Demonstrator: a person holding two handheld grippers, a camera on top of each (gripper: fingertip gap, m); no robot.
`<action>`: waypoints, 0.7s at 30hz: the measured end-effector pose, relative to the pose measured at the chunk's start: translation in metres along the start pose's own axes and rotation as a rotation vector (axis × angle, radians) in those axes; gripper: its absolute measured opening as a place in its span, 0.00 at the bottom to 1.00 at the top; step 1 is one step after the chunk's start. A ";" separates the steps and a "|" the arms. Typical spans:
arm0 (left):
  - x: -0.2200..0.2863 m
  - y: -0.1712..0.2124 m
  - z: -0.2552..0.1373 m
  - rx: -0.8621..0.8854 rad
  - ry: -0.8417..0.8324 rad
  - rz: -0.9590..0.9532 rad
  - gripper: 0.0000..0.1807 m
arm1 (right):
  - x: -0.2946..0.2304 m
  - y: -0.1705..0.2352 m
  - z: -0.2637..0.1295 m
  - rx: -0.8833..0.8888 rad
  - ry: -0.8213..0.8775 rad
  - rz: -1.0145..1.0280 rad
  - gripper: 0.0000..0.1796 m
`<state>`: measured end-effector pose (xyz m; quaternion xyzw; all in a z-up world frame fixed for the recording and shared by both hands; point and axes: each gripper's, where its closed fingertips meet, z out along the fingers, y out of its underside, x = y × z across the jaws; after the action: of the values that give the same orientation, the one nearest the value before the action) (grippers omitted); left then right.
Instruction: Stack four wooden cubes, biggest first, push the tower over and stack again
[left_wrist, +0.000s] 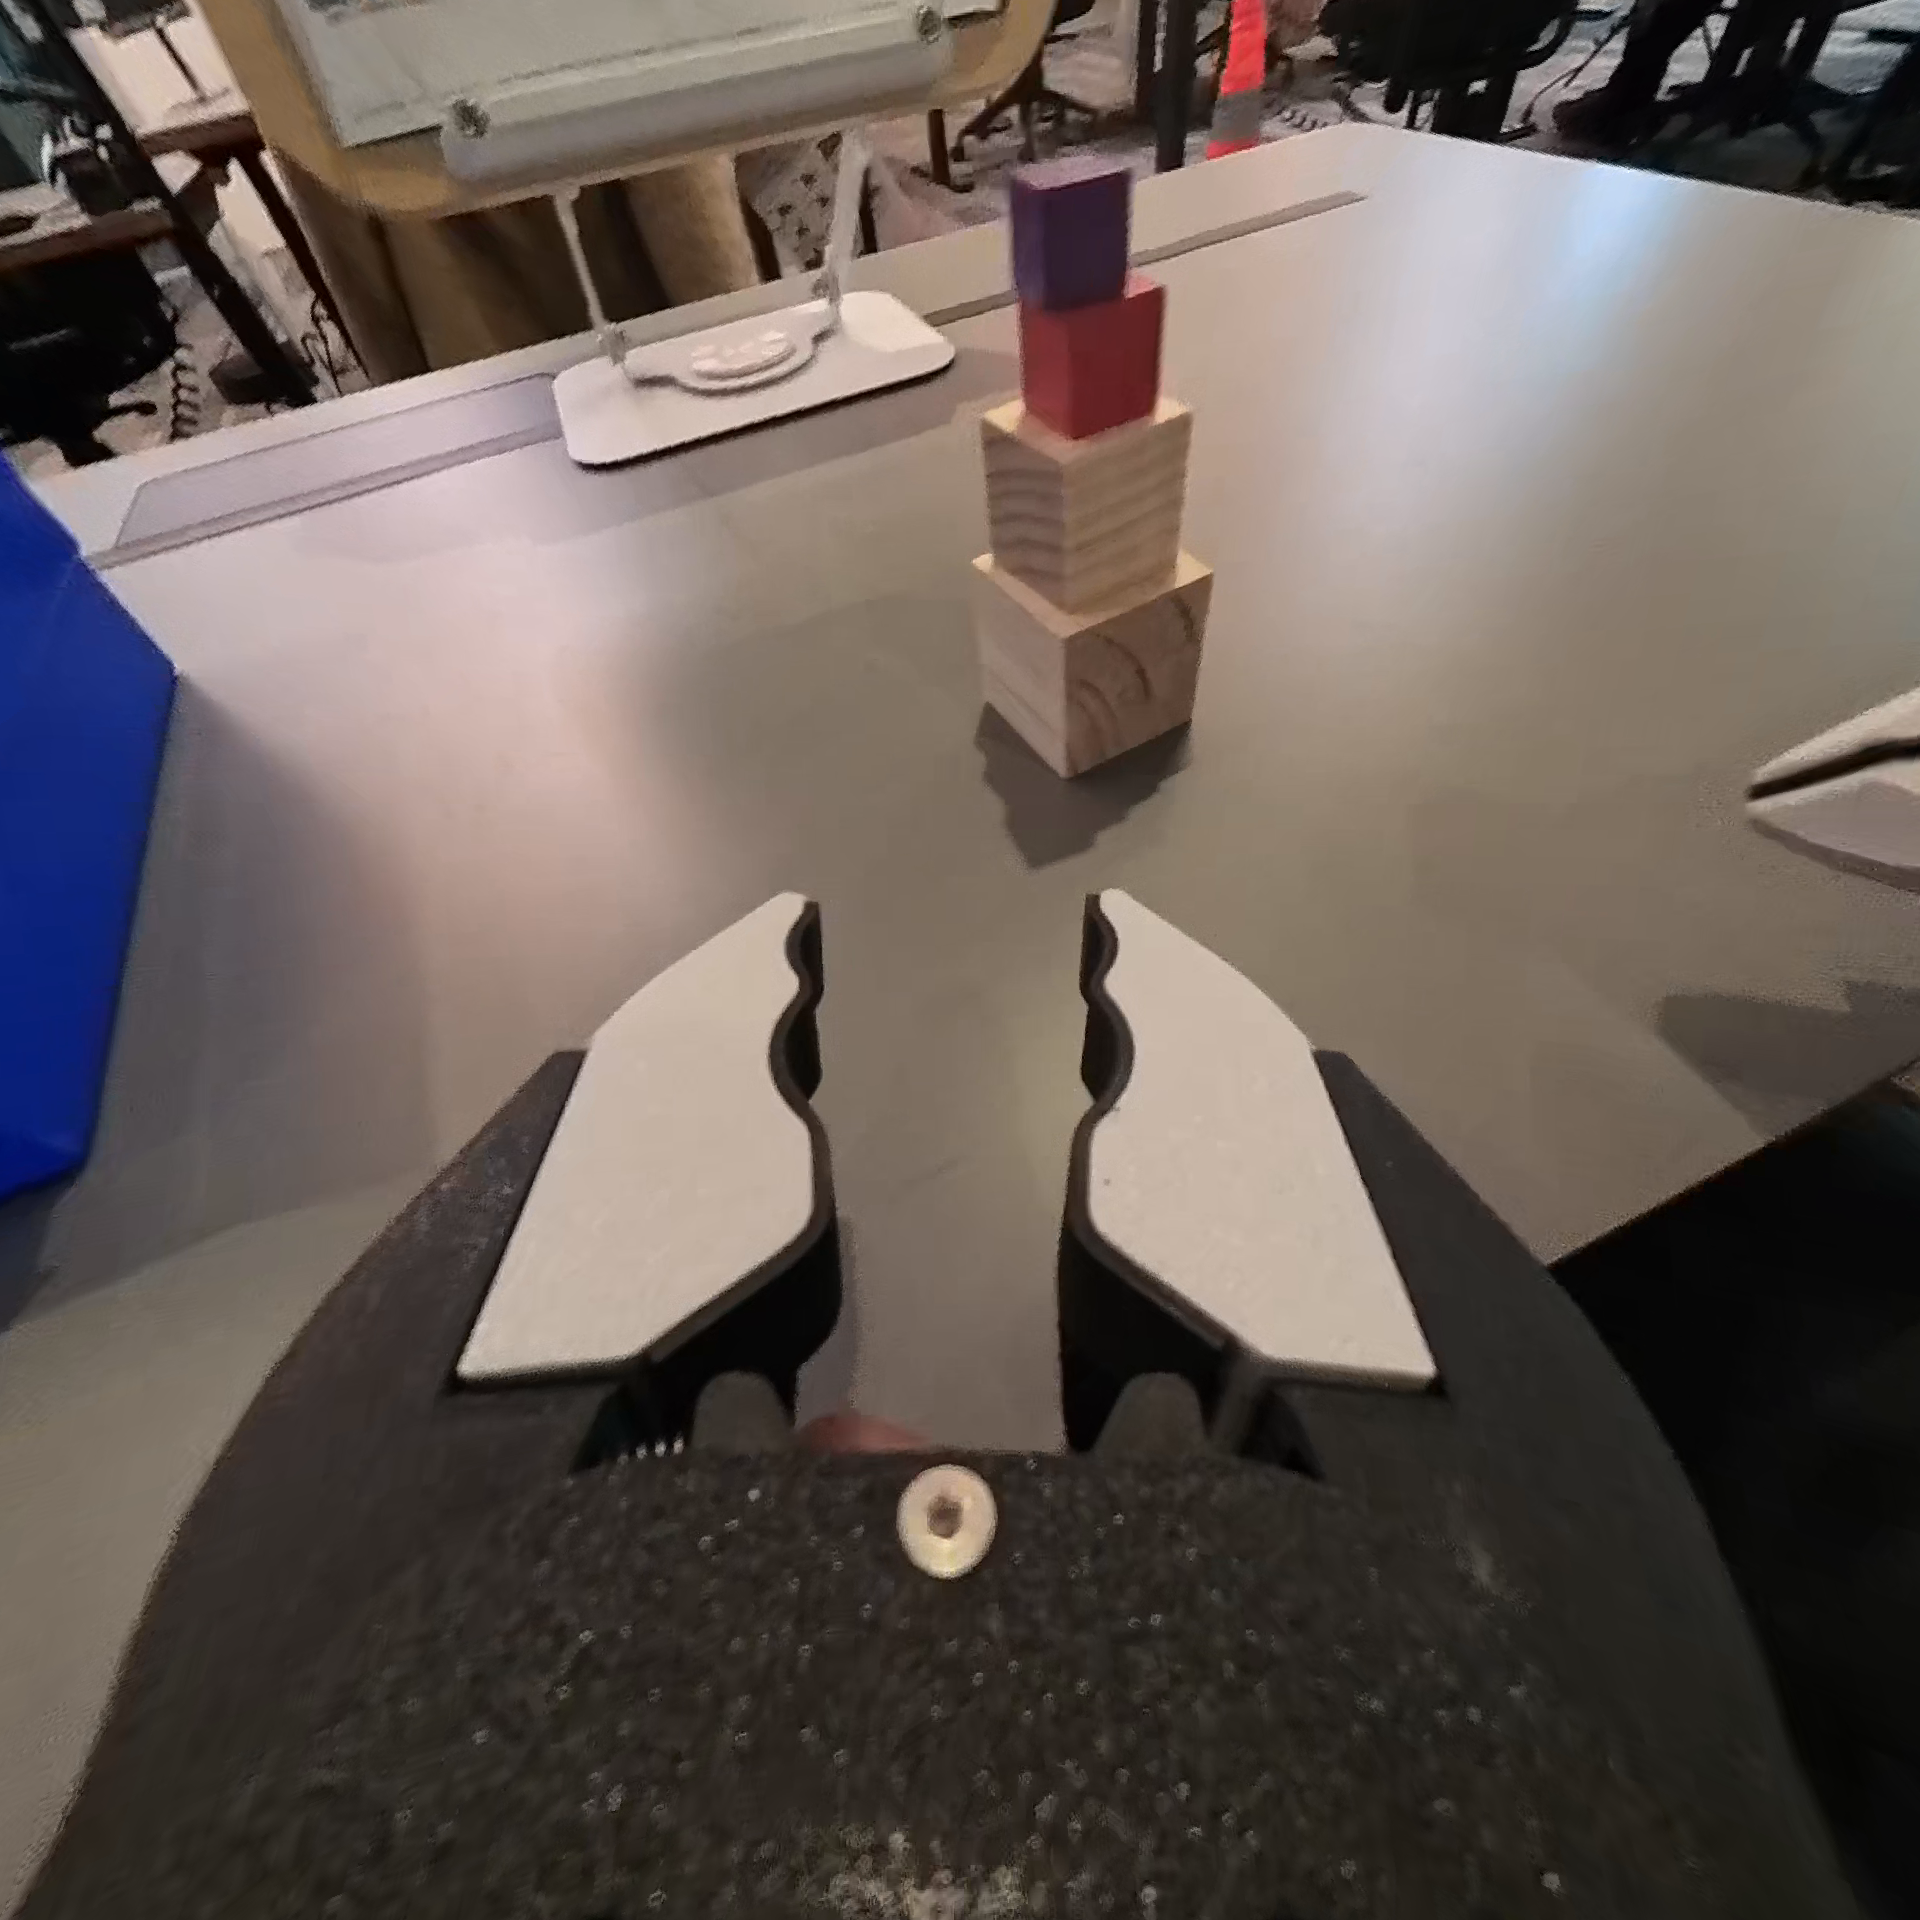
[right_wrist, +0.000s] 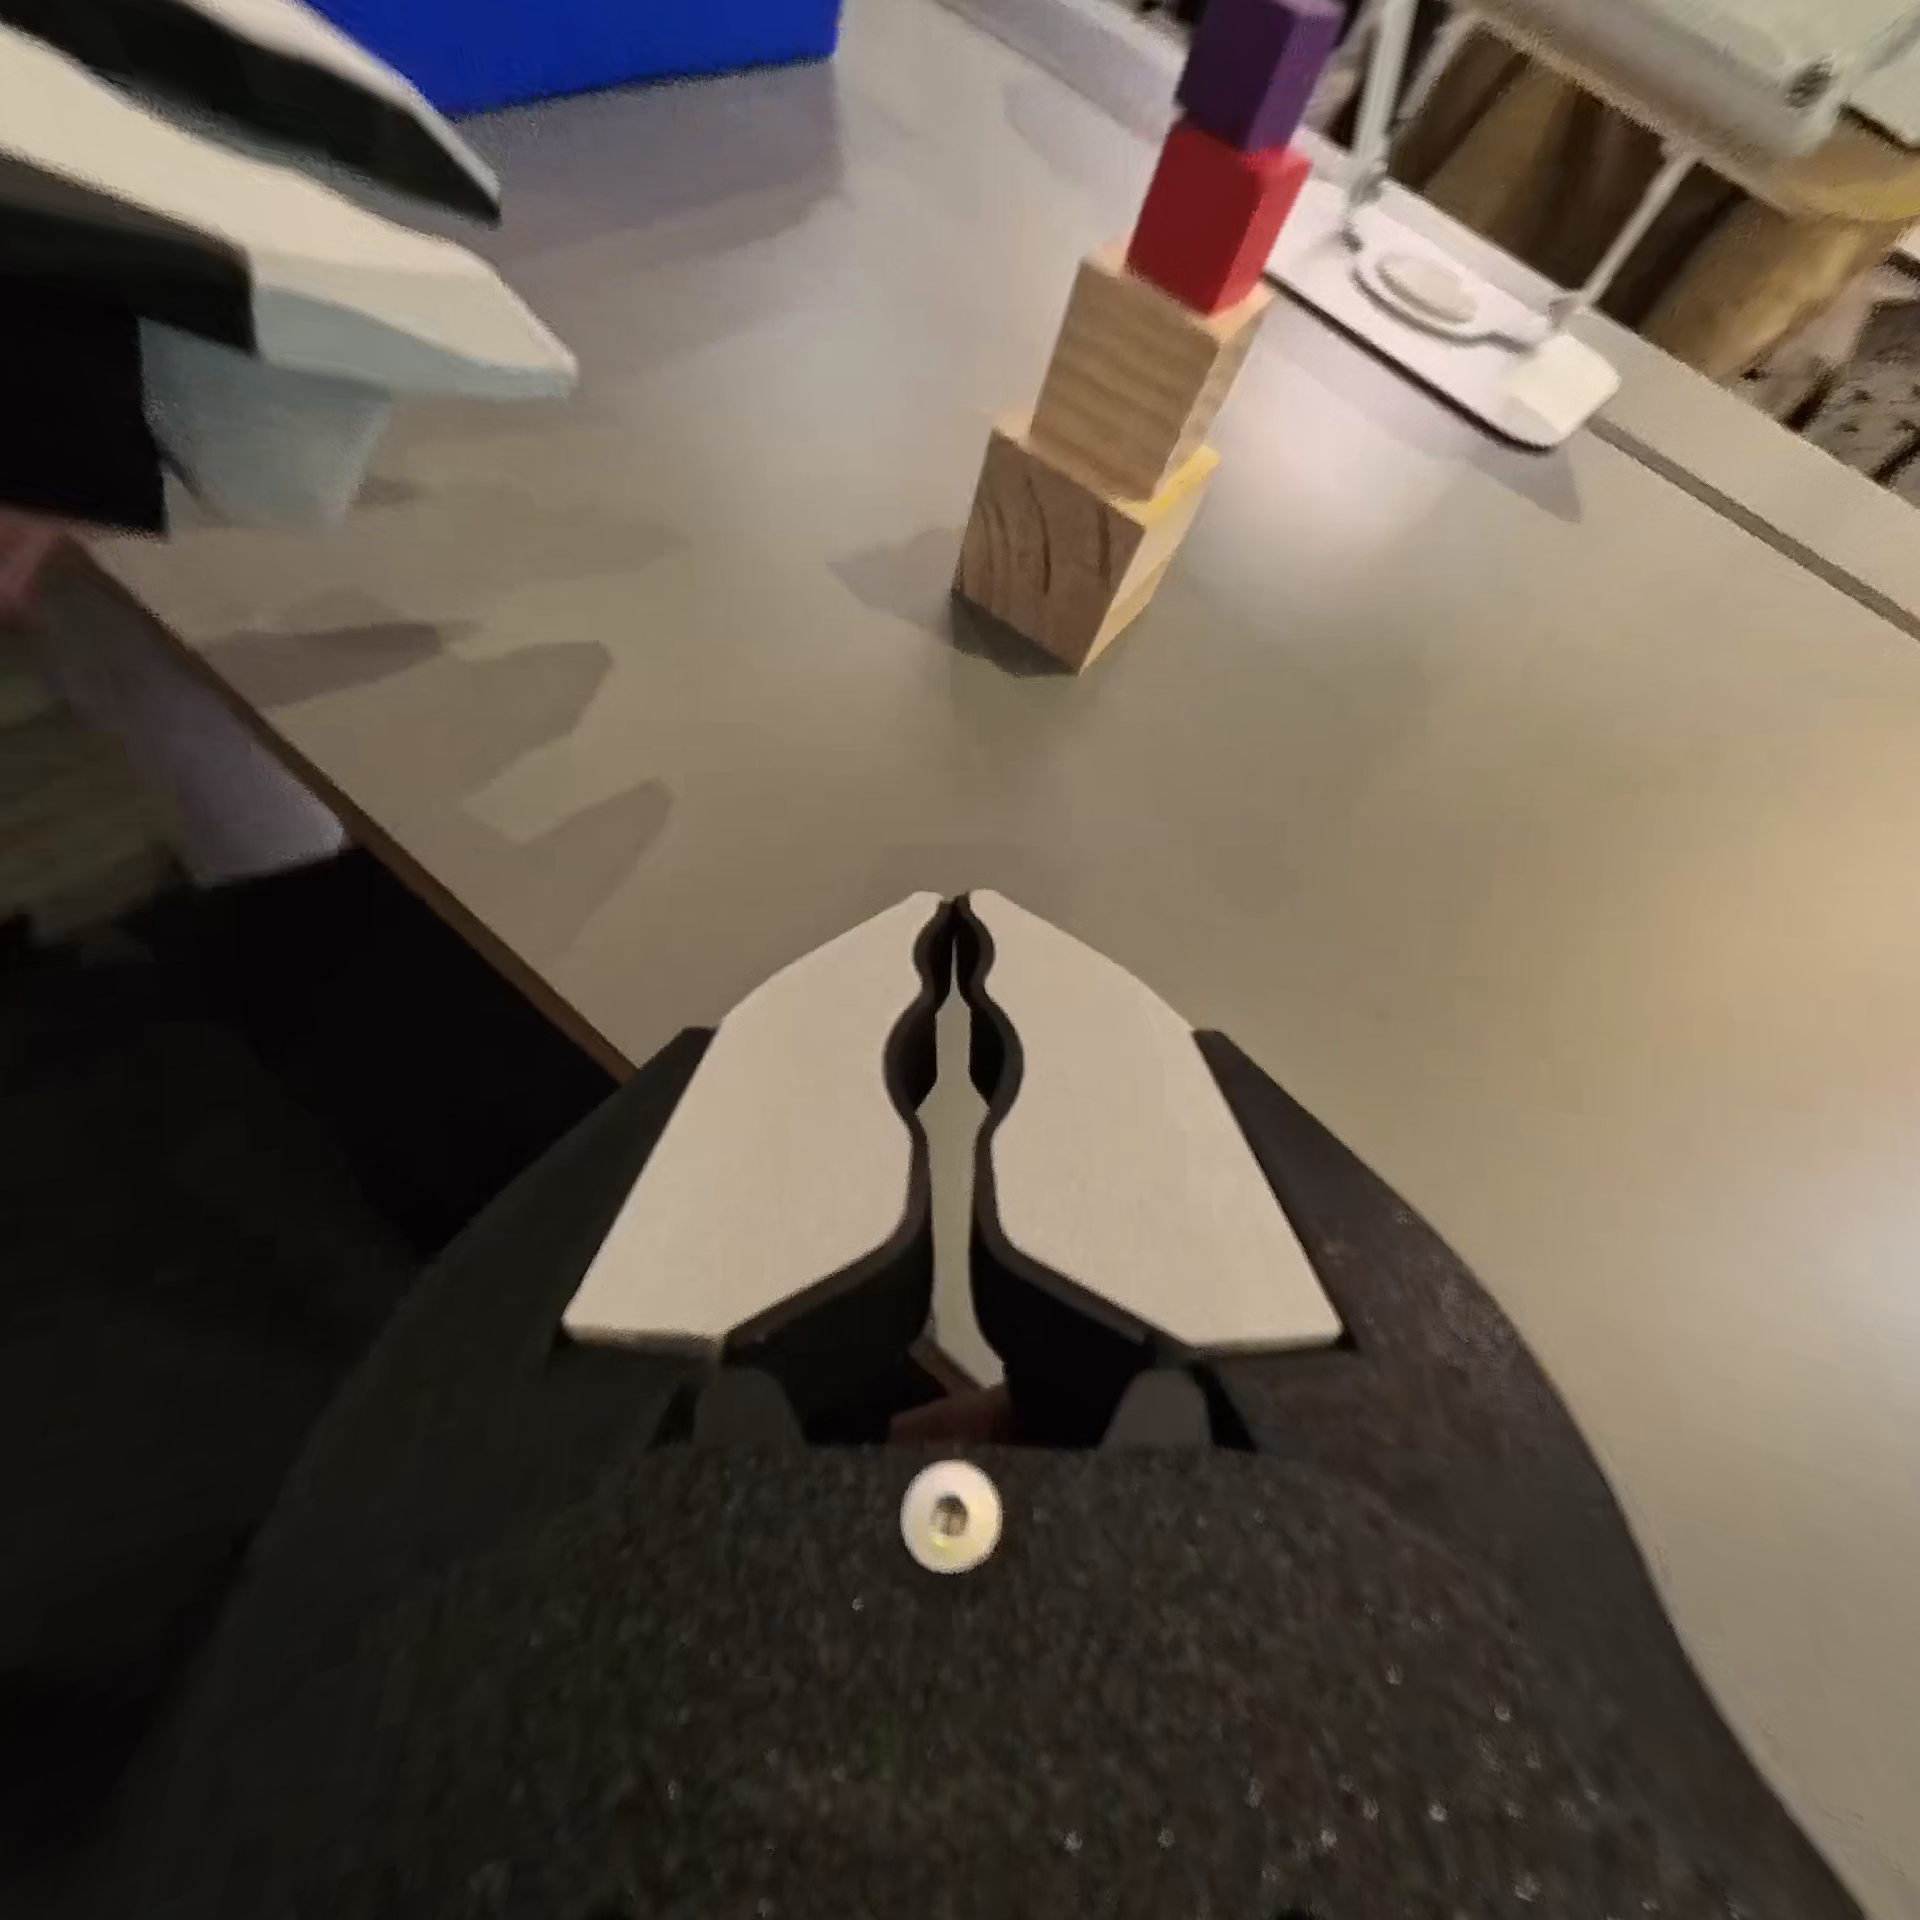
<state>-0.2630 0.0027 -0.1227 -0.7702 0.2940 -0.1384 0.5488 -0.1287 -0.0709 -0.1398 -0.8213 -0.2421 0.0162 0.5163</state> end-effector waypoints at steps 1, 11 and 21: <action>-0.003 0.001 0.000 -0.005 -0.003 -0.016 0.26 | -0.008 -0.004 0.000 0.010 0.021 0.043 0.00; -0.014 -0.003 0.000 0.009 0.001 -0.039 0.26 | 0.041 -0.059 0.130 -0.083 0.194 0.221 0.00; -0.015 0.003 -0.005 0.002 0.021 -0.053 0.26 | 0.030 -0.035 0.087 -0.137 0.049 0.293 0.00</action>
<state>-0.2782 0.0076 -0.1223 -0.7757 0.2790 -0.1611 0.5427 -0.1393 0.0269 -0.1439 -0.8814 -0.1077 0.0547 0.4567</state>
